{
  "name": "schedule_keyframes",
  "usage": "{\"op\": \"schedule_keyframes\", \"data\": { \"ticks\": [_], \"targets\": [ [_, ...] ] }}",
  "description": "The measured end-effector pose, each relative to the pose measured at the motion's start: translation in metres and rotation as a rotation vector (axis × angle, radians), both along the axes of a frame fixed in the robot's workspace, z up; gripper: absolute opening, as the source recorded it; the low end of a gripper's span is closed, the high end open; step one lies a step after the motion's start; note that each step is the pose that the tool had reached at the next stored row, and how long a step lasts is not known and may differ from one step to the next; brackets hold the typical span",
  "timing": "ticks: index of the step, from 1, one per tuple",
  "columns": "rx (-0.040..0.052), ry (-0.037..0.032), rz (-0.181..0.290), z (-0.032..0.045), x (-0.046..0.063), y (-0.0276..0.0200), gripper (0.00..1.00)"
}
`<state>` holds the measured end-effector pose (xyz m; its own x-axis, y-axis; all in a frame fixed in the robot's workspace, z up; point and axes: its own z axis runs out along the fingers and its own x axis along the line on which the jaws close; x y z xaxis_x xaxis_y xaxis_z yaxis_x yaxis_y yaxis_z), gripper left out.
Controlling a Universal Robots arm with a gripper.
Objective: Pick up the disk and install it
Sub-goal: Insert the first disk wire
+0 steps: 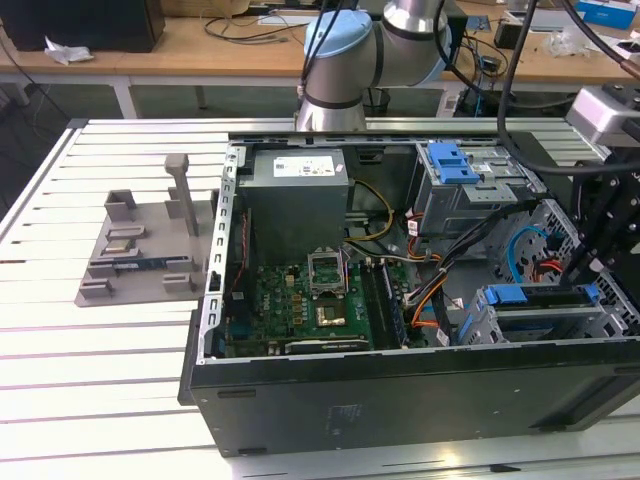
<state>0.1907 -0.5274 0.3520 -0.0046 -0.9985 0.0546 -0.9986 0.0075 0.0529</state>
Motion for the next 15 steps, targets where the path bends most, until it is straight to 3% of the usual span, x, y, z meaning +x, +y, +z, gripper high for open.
{"op": "schedule_keyframes", "data": {
  "ticks": [2,15],
  "targets": [
    [0.0047,0.0001,0.0,-0.0028,-0.0008,0.0001,0.17],
    [0.0061,-0.0001,-0.003,-0.0093,-0.0022,0.0011,0.17]
  ]
}}
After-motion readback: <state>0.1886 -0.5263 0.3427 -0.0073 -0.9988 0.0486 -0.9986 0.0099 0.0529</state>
